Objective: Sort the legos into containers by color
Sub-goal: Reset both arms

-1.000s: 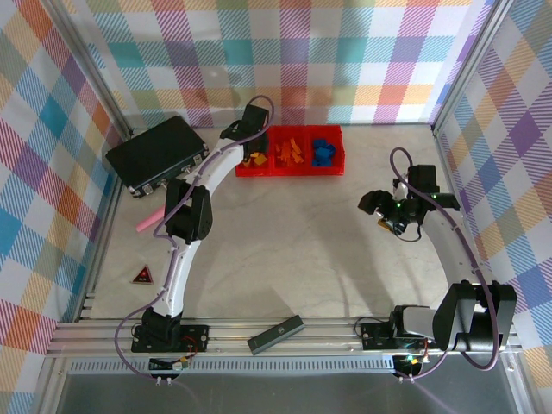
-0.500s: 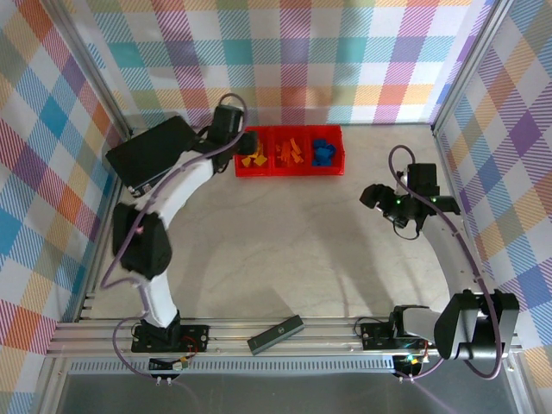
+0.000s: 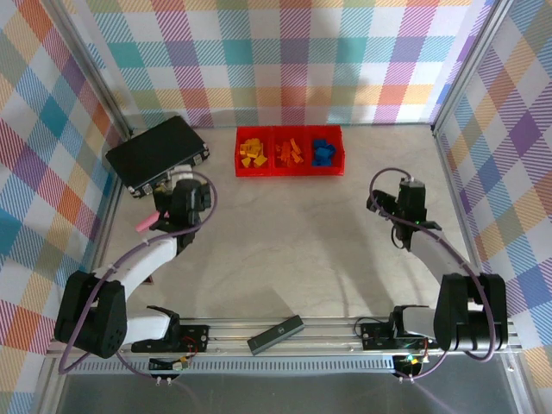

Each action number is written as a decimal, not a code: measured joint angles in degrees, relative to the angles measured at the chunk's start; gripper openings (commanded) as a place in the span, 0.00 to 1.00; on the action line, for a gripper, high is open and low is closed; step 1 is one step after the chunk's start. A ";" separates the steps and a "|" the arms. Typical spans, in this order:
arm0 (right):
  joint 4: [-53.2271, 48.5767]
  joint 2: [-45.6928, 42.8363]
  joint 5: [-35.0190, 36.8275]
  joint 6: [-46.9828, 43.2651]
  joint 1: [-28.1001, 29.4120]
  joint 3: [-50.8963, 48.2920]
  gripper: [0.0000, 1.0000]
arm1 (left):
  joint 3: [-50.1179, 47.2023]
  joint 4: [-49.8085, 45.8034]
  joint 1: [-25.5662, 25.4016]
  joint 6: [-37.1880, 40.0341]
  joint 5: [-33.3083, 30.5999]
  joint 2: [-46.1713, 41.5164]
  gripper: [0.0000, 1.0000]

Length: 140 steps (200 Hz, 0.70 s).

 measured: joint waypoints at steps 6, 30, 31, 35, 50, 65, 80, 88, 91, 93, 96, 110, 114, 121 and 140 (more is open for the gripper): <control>2.97 1.11 0.85 -1.20 0.00 -1.84 0.99 | -2.97 2.36 0.57 0.55 -0.39 0.31 1.00; 10.62 6.27 2.03 -4.55 0.02 -4.96 0.99 | -9.90 10.43 1.90 1.62 -0.63 3.80 1.00; 10.80 6.45 2.03 -4.61 0.02 -4.96 0.99 | -10.03 10.75 1.90 1.66 -0.57 3.96 1.00; 11.61 7.32 1.95 -5.09 0.13 -4.96 0.99 | -10.75 12.61 2.10 1.73 -0.35 4.90 1.00; 14.03 8.68 1.81 -6.51 0.48 -4.96 0.99 | -13.09 19.50 2.47 2.01 1.14 8.07 1.00; 16.85 8.39 1.84 -7.93 1.31 -5.22 0.99 | -14.32 24.44 2.58 2.91 3.48 10.21 1.00; 21.55 6.71 1.92 -9.92 2.78 -7.23 0.99 | -14.78 31.21 2.62 3.91 5.14 13.38 1.00; 24.74 5.57 2.32 -11.34 3.65 -9.14 0.99 | -14.78 32.70 2.75 4.11 6.23 14.43 1.00; 25.70 5.29 2.51 -11.80 3.89 -9.70 0.99 | -14.80 32.98 2.84 4.13 6.67 14.58 1.00; 26.40 5.11 2.73 -12.11 4.00 -10.12 0.99 | -14.86 33.33 2.95 4.13 7.02 14.64 1.00; 27.32 4.96 2.97 -12.46 4.17 -10.62 0.99 | -14.99 33.81 3.04 4.13 7.41 14.64 1.00; 32.30 5.35 3.72 -14.21 4.81 -12.79 0.99 | -15.23 35.91 3.69 4.11 8.48 14.64 1.00; 33.55 5.77 3.82 -14.58 4.81 -13.16 0.99 | -15.23 36.44 3.87 4.09 8.70 14.64 1.00; 35.98 6.91 4.13 -15.17 4.63 -13.70 0.99 | -15.23 37.13 4.09 4.09 9.05 14.64 1.00; 40.87 11.10 3.72 -16.48 4.39 -13.94 0.99 | -15.23 38.40 4.70 3.96 10.38 14.64 1.00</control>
